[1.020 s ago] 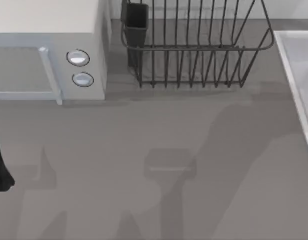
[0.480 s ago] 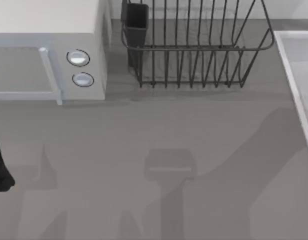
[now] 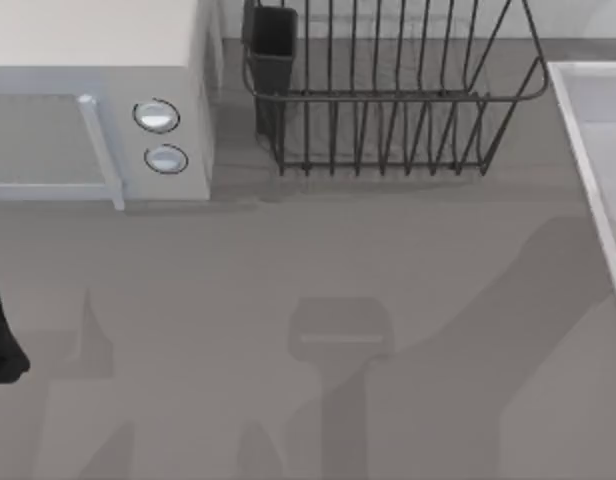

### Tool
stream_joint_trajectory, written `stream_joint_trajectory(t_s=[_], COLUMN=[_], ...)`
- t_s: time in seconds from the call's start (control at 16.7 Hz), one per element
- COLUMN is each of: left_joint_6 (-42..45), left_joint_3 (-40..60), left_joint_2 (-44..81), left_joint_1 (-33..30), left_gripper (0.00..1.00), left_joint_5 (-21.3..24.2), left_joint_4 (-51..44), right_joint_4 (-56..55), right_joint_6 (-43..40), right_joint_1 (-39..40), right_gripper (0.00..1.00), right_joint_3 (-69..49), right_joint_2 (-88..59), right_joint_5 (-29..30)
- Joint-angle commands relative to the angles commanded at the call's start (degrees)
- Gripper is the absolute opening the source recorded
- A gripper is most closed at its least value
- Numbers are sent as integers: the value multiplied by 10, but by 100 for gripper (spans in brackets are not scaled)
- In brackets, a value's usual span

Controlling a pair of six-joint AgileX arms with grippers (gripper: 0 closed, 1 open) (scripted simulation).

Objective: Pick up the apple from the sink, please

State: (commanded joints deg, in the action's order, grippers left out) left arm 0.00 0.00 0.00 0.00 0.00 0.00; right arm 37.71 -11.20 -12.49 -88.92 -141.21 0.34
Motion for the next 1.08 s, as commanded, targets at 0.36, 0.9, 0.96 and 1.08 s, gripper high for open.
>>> stream_joint_trajectory(t_s=[0.36, 0.9, 0.96, 1.08], left_joint_6=[0, 0, 0, 0], left_joint_3=[0, 0, 0, 0], left_joint_2=[0, 0, 0, 0], left_joint_1=[0, 0, 0, 0], left_gripper=[100, 100, 100, 100], left_joint_5=[0, 0, 0, 0], left_joint_4=[0, 0, 0, 0], right_joint_4=[0, 0, 0, 14], right_joint_6=[0, 0, 0, 3], right_joint_1=[0, 0, 0, 1], right_gripper=[25, 0, 0, 0], right_joint_3=[0, 0, 0, -8], right_joint_2=[0, 0, 0, 32], right_joint_5=[0, 0, 0, -6])
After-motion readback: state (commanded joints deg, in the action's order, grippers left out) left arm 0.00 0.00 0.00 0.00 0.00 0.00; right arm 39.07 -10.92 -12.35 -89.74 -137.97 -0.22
